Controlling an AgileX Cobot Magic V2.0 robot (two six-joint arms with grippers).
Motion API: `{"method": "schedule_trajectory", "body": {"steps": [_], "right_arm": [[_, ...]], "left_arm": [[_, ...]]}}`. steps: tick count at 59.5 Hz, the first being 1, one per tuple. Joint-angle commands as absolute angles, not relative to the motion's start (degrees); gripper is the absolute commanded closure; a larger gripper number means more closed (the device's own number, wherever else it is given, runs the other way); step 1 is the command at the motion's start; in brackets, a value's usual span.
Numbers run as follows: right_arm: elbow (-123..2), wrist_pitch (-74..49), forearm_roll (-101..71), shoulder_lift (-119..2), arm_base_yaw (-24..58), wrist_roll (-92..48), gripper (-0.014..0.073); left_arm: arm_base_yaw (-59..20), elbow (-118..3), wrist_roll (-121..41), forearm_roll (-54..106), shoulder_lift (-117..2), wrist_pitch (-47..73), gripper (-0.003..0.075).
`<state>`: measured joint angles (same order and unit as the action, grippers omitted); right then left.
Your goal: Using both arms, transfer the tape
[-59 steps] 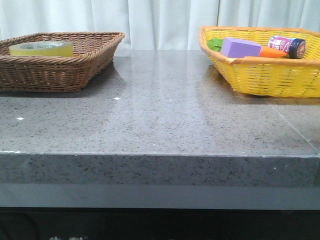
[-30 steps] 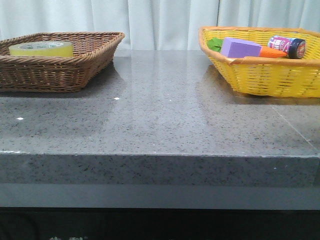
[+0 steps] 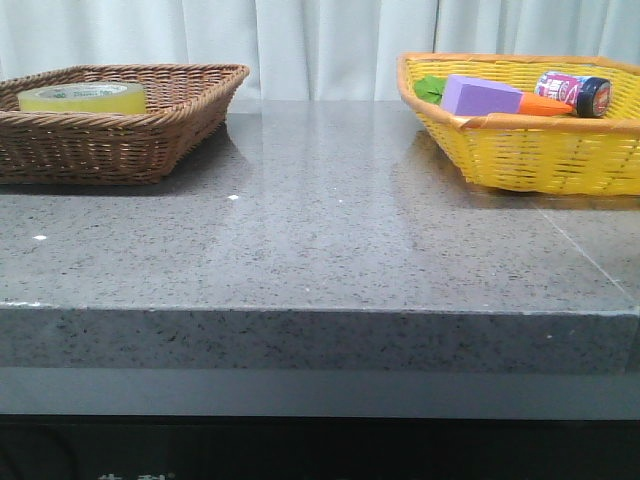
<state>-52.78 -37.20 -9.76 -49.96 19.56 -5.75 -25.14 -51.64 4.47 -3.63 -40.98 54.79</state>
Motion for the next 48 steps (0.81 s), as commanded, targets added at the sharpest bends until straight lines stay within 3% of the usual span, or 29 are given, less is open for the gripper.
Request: {"method": "schedule_trajectory", "body": {"steps": [1, 9, 14, 32, 36, 48], "right_arm": [[-54.24, -33.99, -9.63, -49.79, 18.19, -5.41, 0.0235], [-54.24, -34.24, -9.63, -49.79, 18.19, -5.41, 0.0235], [-54.24, -34.23, -9.63, -49.79, 18.19, -5.41, 0.0255], [-54.24, -34.31, -9.63, -49.79, 18.19, -5.41, 0.0669], [-54.24, -34.46, -9.63, -49.79, 18.19, -5.41, 0.0659], [-54.24, -34.69, -9.64, -49.79, 18.19, -5.46, 0.0662]], "left_arm": [[-25.39, -50.72, 6.87, -4.54, -38.07, 48.26, 0.0229], [-25.39, -49.25, 6.95, -4.54, -36.29, 46.67, 0.0234], [-25.39, -49.22, 7.0, -4.54, -36.29, 46.14, 0.0301], [-25.39, -49.22, 7.0, -4.54, -36.29, 44.27, 0.0676], [-25.39, -49.22, 7.0, -4.1, -36.29, 44.27, 0.0736], [-25.39, -49.22, 7.0, -2.6, -36.41, 45.02, 0.074]]}}
